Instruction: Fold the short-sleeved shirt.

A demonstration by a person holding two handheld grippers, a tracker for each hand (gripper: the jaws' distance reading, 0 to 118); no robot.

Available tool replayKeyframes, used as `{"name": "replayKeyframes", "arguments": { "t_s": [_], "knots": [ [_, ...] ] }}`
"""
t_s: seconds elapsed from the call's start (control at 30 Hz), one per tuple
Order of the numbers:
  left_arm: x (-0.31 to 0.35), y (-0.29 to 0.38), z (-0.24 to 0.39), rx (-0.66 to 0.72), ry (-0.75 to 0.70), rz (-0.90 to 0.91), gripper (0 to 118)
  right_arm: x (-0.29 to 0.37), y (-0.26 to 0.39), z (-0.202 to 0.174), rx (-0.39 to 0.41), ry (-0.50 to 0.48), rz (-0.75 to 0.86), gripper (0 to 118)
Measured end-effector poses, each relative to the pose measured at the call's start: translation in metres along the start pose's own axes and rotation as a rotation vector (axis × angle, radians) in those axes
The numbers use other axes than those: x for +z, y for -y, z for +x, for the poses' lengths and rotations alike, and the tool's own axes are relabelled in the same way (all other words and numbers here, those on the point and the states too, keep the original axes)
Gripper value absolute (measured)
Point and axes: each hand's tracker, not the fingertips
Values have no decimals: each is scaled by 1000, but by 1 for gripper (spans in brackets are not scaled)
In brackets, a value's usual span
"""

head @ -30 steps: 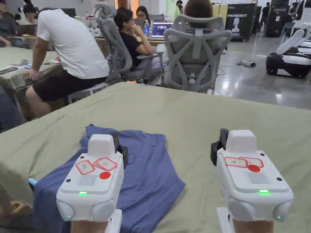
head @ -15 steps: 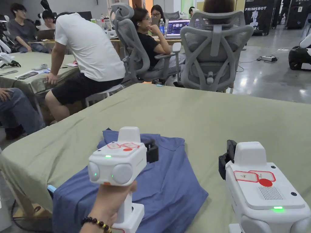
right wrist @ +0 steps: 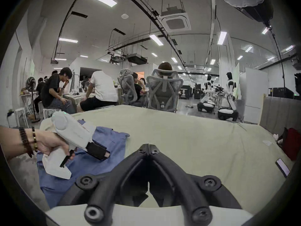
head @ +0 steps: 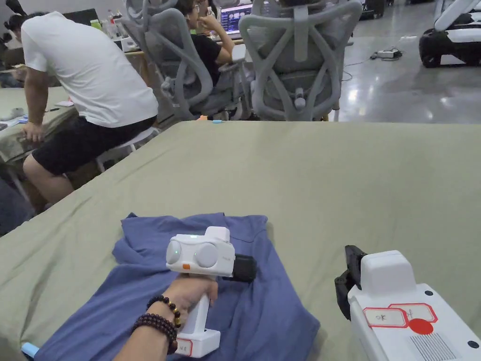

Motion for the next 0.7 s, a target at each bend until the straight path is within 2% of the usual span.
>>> {"name": "replayKeyframes", "arguments": {
  "t_s": [0.07,0.1,0.2,0.23,0.27,0.3,0.33,0.43,0.57,0.7],
  "knots": [
    [0,0,1,3,-8,29,102,-5,5,0,1,-1,-16,0],
    [3,-3,2,9,-10,17,99,-6,7,1,1,0,-24,0],
    [15,1,0,-20,17,75,47,-7,13,1,-7,-3,-39,0],
    [16,2,0,-29,-1,81,21,-7,13,1,-11,-4,-42,0],
    [14,1,-4,-40,-31,81,8,-7,14,2,-19,-7,-45,0],
    [13,4,-6,-41,-60,85,8,-7,14,2,-29,-13,-50,0],
    [13,5,-10,-14,1,96,8,-7,14,2,-32,-11,-53,0],
    [21,7,-15,17,18,117,8,-4,12,6,-24,2,-52,0],
    [53,-3,-21,58,17,251,8,6,7,16,-28,25,-42,0],
    [104,-23,-13,-5,49,329,7,25,3,32,-39,49,-29,0]
  ]
}}
